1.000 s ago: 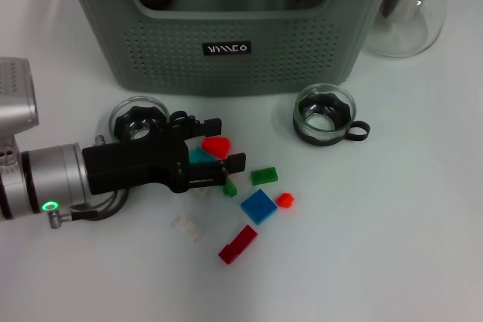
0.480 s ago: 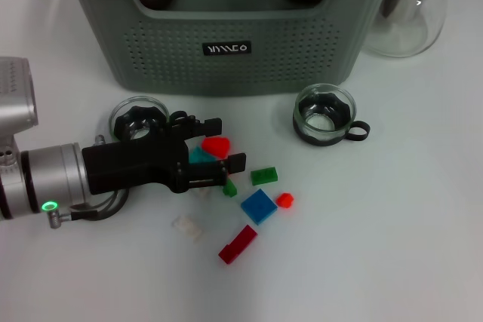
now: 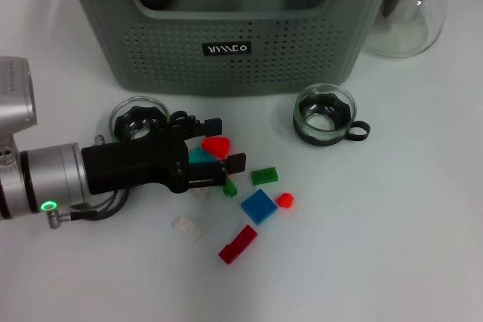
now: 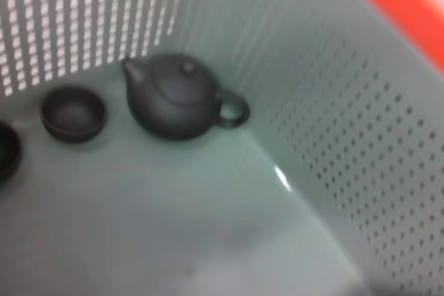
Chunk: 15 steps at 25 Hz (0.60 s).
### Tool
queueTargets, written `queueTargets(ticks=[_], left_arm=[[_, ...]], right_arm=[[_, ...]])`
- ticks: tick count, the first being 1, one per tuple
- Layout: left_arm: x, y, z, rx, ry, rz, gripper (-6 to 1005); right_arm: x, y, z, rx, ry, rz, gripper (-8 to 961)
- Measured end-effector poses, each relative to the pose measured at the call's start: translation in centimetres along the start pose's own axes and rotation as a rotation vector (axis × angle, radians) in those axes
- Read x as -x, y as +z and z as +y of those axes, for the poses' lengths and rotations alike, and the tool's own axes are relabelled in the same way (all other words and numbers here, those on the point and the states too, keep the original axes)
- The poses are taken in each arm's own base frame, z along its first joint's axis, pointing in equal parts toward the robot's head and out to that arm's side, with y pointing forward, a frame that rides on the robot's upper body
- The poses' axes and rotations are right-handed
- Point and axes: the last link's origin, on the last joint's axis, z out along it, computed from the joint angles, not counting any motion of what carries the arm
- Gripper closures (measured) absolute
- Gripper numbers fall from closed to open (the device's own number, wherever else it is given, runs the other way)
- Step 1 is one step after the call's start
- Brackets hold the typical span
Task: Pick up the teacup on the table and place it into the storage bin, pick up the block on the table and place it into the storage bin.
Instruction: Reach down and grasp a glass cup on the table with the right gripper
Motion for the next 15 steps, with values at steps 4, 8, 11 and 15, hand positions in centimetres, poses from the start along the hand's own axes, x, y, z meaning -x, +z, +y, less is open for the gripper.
queueTargets(ticks=[4,8,11,15], left_arm=[[0.0,0.0,0.0,0.0,0.0,0.0,155],[-0.1,-0.1,0.0,0.005,0.001,0.001,155],[-0.2,-0.1,0.0,0.007,0.004,0.001,155],[-0.2,-0.1,0.0,0.008,0.005,0.001,156]], right_arm=[[2.5,-3.0,-1.0,-0.003,0.014,-0.104,392],[4.4,-7.1,-1.1,0.055,0.029,-0.238,360],[4.6,-10.2,-1.2,0.115,0.042,-0.333,313],[3.2,-13.1,-0.2,0.25,0.021,-0.389,169]])
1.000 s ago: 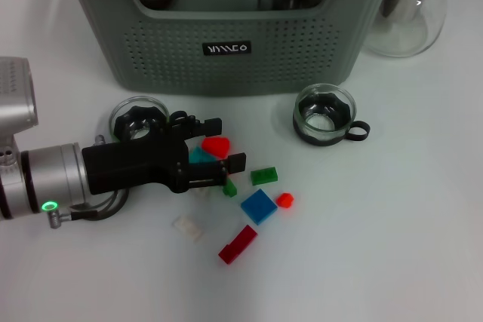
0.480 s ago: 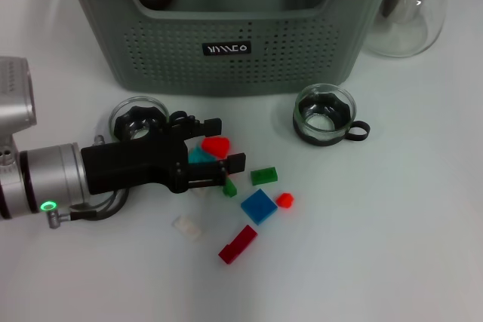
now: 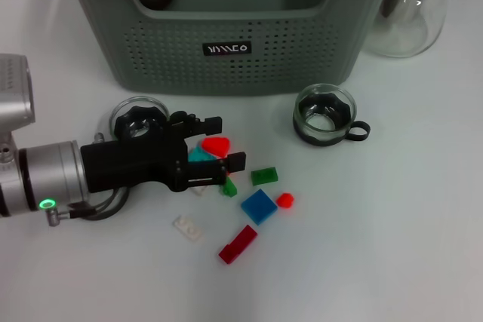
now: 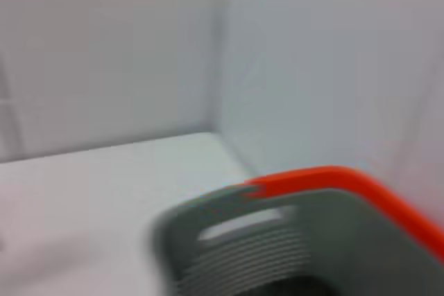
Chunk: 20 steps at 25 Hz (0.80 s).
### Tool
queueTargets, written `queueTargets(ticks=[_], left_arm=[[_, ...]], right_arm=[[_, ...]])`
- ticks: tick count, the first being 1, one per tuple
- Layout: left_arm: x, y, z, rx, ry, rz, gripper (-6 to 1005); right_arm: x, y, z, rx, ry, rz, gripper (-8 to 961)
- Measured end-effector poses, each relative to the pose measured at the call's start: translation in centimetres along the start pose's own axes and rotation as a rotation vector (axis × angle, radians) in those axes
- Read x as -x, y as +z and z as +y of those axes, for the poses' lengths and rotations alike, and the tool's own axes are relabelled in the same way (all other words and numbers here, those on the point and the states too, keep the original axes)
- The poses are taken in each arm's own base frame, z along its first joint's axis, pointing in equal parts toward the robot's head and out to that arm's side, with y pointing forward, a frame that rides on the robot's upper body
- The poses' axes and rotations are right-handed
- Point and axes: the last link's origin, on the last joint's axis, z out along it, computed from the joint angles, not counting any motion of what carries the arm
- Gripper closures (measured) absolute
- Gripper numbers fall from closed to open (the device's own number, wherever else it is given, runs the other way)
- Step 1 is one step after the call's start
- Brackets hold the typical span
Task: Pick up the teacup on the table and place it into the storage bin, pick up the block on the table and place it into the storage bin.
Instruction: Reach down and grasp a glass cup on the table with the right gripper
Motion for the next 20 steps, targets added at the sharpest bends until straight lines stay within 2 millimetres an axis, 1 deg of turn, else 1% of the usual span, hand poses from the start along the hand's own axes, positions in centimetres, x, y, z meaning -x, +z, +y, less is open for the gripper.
queueTargets(ticks=[1,9,12,13,16,20], left_arm=[[0.0,0.0,0.0,0.0,0.0,0.0,156],[-0.1,0.0,0.0,0.003,0.001,0.001,156],[-0.1,0.1,0.0,0.004,0.002,0.001,156],[-0.1,0.1,0.0,0.004,0.002,0.001,156],[-0.1,0.0,0.0,0.003,0.001,0.001,156],[0.0,0.0,0.1,0.004,-0.001,-0.003,156]], right_arm=[[-0.5,-0.6,0.5,0.044,-0.003,0.0,133],[-5.5,-4.1,3.8,0.333,-0.039,0.026,49],[-7.3,-5.1,4.9,0.429,-0.059,0.057,17],[-8.0,-5.3,5.3,0.459,-0.063,0.078,19],[-9.5,-5.5,5.7,0.488,-0.057,0.141,23],[-11.5,-4.6,5.7,0.489,-0.025,0.276,24]])
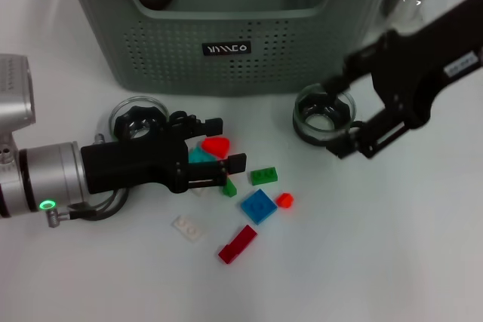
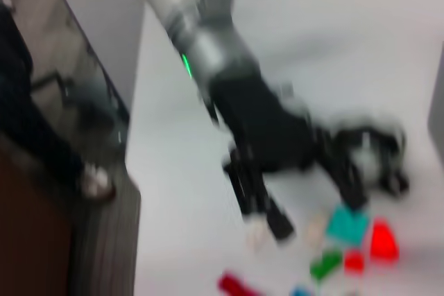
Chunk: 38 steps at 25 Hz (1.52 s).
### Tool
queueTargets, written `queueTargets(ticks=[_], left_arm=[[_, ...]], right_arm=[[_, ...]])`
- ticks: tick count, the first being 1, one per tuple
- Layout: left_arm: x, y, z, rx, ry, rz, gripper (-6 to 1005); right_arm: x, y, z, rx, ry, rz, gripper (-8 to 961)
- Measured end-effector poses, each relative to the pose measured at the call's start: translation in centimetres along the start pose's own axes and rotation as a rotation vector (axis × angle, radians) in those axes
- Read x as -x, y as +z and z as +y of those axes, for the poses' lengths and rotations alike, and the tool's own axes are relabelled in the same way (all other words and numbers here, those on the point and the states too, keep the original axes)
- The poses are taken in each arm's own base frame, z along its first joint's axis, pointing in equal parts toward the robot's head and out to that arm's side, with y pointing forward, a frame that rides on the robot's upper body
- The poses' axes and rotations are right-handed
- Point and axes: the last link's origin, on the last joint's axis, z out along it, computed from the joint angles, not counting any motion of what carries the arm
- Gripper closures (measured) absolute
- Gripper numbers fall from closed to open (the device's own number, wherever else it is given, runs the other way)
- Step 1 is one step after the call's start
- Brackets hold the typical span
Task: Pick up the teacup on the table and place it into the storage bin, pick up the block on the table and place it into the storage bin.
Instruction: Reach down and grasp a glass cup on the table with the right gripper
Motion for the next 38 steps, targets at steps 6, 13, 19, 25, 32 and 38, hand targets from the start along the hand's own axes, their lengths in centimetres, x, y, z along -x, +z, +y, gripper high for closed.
queueTargets(ticks=[6,13,19,25,32,38], left_arm=[[0.1,-0.1,0.0,-0.002,-0.002,-0.002,156],[0.2,-0.1,0.1,-0.002,-0.001,-0.003,156],[0.2,-0.1,0.1,-0.001,0.002,-0.003,156],[0.2,0.0,0.0,-0.005,0.002,-0.002,156],[0.2,0.0,-0.1,-0.009,0.002,-0.002,156],[0.2,0.0,-0.1,-0.011,0.0,-0.001,156]], right_arm=[[-1.1,3.0,-1.9,-0.057,0.07,0.184,28],[-1.4,6.9,-3.5,-0.128,0.05,0.328,39],[-1.7,9.1,-4.5,-0.201,0.036,0.396,49],[-1.9,10.3,-4.9,-0.228,0.011,0.41,59],[-2.2,11.8,-5.3,-0.25,-0.02,0.438,70],[-2.1,12.7,-5.3,-0.276,-0.055,0.45,80]])
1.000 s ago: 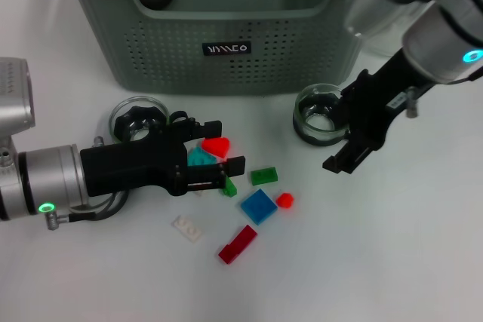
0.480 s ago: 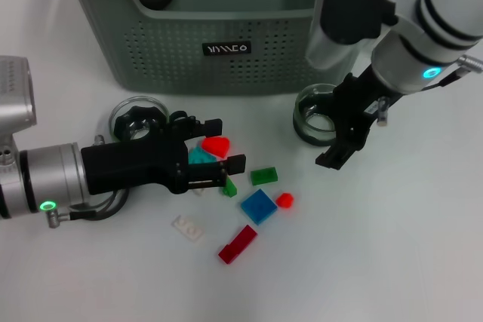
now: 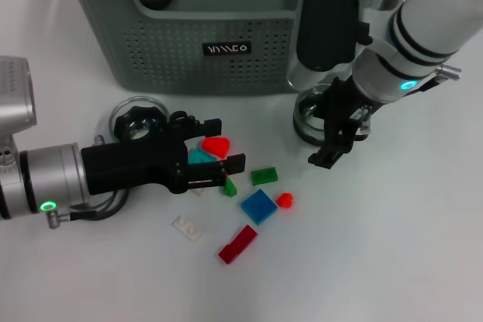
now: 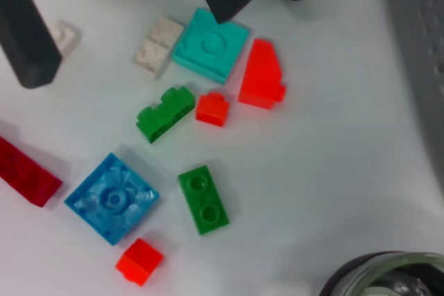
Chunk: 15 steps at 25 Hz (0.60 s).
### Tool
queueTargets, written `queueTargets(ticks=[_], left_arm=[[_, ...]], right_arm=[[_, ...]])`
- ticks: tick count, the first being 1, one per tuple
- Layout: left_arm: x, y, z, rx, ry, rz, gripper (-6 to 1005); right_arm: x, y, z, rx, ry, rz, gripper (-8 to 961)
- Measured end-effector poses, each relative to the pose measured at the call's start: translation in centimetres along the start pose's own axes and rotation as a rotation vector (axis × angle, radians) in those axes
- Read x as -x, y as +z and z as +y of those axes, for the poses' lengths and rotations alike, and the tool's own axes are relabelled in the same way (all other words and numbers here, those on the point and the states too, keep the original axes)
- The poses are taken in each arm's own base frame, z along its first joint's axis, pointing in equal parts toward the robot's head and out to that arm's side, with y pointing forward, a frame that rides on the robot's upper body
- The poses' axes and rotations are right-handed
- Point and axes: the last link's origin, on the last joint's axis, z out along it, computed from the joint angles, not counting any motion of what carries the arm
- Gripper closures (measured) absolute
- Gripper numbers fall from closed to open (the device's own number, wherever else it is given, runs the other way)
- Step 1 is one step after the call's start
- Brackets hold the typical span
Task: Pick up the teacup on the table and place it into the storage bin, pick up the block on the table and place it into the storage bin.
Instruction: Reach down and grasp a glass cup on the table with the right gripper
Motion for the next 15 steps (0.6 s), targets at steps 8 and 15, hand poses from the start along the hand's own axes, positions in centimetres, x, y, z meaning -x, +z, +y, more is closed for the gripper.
queueTargets(ticks=[8,15], left_arm=[[0.09,0.0,0.03,-0.001,-0.002,-0.002,156],[0.17,0.04,0.1,0.0,-0.002,-0.003,156]], right_arm=[[0.08,0.32,0.02,-0.006,0.009,0.009,93],[-0.17,0.82,0.3,0.003,0.0,0.033,448]])
